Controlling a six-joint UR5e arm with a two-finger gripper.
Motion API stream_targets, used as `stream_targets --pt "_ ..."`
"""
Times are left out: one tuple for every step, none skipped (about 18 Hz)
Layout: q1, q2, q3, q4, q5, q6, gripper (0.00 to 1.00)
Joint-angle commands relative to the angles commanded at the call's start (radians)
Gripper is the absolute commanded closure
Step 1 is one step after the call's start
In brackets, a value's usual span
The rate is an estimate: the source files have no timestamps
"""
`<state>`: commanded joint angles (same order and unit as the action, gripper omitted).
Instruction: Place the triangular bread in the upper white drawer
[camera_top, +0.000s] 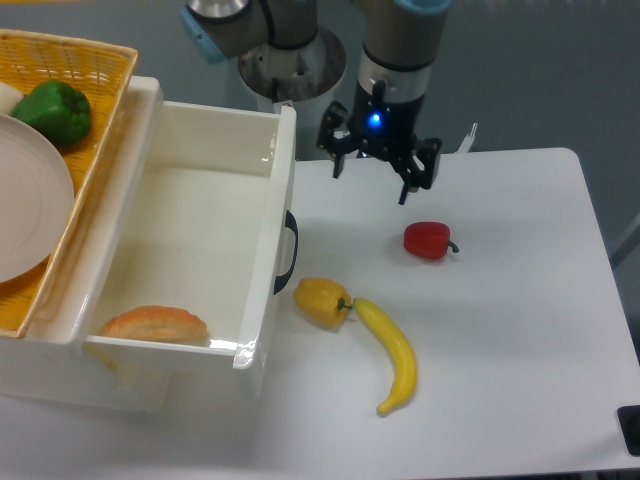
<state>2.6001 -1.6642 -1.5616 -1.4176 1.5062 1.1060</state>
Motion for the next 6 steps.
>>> stream_targets --pt "0.0 -0.014 0.0 0.026 0.008 -0.002 0.0" --pt "0.0 -0.031 0.002 0.054 0.015 -0.002 0.0" --pt "0.0 -0.044 0.0 0.078 0.025 0.0 0.0" --pt "0.0 -0.061 0.002 0.095 0.028 0.0 0.0" --pt "0.0 -0.077 0.002 0.106 0.028 0.002 0.0" --pt "0.002 -0.089 0.002 0.117 0.028 0.0 0.0"
